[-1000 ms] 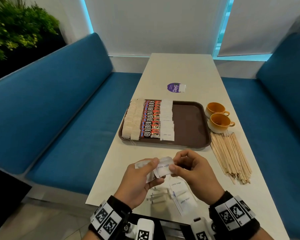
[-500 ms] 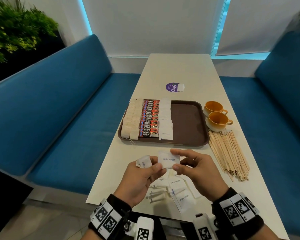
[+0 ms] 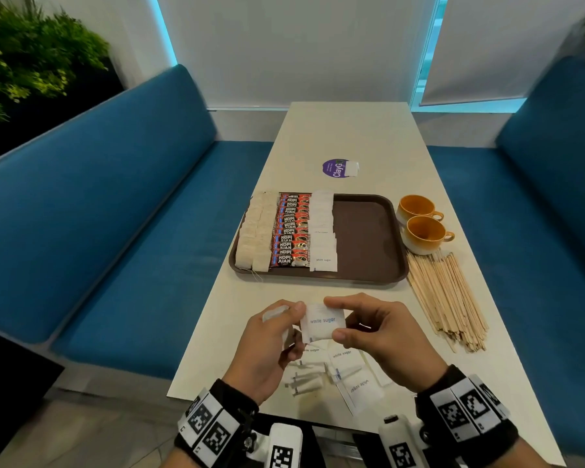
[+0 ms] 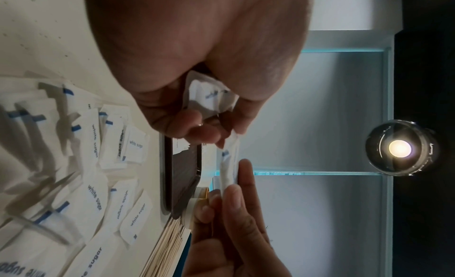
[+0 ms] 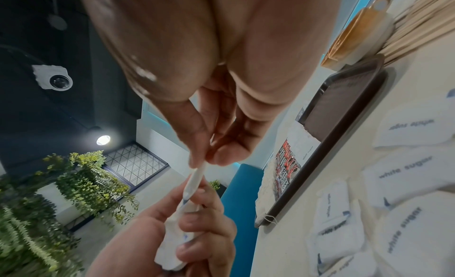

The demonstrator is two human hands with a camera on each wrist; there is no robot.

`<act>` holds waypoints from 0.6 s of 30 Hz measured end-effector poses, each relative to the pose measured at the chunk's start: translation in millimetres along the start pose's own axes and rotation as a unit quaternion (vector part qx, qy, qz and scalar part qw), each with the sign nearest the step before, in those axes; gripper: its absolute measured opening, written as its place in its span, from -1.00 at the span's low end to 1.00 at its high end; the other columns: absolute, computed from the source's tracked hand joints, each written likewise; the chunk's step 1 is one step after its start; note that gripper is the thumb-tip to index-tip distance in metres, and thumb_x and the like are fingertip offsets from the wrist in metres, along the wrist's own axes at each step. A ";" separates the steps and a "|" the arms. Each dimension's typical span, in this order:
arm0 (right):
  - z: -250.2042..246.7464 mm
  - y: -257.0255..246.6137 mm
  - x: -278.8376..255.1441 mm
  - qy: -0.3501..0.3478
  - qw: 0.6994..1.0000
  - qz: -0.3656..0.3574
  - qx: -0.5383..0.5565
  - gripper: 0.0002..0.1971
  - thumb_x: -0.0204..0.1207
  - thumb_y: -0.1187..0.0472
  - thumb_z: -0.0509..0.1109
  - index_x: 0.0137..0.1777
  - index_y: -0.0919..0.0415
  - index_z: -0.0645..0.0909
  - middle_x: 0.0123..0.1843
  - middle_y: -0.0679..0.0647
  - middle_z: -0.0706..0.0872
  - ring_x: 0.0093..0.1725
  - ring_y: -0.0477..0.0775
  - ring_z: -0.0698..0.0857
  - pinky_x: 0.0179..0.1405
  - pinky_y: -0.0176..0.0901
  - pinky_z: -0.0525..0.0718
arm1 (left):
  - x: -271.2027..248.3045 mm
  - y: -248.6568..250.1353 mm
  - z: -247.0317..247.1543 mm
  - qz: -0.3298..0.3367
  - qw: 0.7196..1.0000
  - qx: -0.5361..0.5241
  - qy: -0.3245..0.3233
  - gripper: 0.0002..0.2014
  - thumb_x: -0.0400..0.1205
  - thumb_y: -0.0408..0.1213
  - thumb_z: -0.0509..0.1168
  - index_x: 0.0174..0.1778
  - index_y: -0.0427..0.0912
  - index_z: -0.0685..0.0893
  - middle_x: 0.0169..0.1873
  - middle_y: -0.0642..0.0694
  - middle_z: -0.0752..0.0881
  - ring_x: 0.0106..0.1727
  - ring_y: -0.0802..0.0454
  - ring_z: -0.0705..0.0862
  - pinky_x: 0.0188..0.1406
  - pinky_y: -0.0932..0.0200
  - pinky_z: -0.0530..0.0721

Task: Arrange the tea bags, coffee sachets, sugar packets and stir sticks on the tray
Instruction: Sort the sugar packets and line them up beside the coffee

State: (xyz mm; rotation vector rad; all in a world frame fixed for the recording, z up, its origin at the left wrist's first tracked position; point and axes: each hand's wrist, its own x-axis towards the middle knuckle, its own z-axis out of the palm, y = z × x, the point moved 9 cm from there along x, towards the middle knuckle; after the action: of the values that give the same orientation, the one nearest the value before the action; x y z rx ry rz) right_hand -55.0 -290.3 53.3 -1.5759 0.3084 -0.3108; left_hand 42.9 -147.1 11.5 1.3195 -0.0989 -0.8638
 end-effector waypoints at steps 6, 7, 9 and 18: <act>-6.2 6.4 5.2 0.048 0.999 0.011 0.006 -0.52 0.33 0.46 0.70 0.20 0.03 0.85 -0.31 0.12 0.77 -0.26 0.10 0.73 -0.03 -0.03 0.81 | 3.5 -0.4 -2.6 -0.013 0.999 -0.053 0.004 -0.86 0.72 -0.25 0.36 -0.06 -0.27 0.68 -0.23 -0.22 0.65 -0.36 -0.07 0.58 -0.37 0.14 0.55; -7.1 6.7 6.4 0.050 0.999 0.013 0.008 -0.52 0.32 0.45 0.71 0.20 0.03 0.85 -0.32 0.19 0.77 -0.26 0.12 0.73 -0.02 0.02 0.82 | 3.9 -0.6 -2.2 -0.011 0.999 -0.051 -0.008 -0.88 0.68 -0.29 0.41 -0.03 -0.29 0.68 -0.22 -0.22 0.65 -0.33 -0.07 0.61 -0.34 0.14 0.59; -8.5 7.5 9.4 0.051 0.999 0.017 0.007 -0.52 0.31 0.45 0.71 0.20 0.03 0.85 -0.30 0.29 0.76 -0.26 0.17 0.74 0.01 0.08 0.81 | 4.7 -1.7 -3.0 -0.004 0.999 -0.033 -0.025 -0.86 0.56 -0.44 0.50 -0.04 -0.30 0.68 -0.23 -0.22 0.65 -0.29 -0.06 0.66 -0.28 0.15 0.67; -1.8 16.7 24.5 0.027 0.996 0.076 0.044 -0.69 0.32 0.52 0.66 0.07 0.31 0.86 -0.20 0.33 0.83 -0.31 0.24 0.78 -0.19 -0.11 0.81 | 13.7 -2.8 -14.0 -0.012 0.997 -0.070 -0.004 -0.84 0.52 -0.63 0.46 -0.07 -0.36 0.68 -0.28 -0.27 0.70 -0.26 -0.12 0.72 -0.19 0.14 0.78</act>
State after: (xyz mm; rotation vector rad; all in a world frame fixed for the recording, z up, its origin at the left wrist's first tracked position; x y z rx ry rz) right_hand -33.2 -301.8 36.9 -1.4491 0.4490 -0.2463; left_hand 58.4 -144.1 -0.5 1.1886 -0.0274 -0.8802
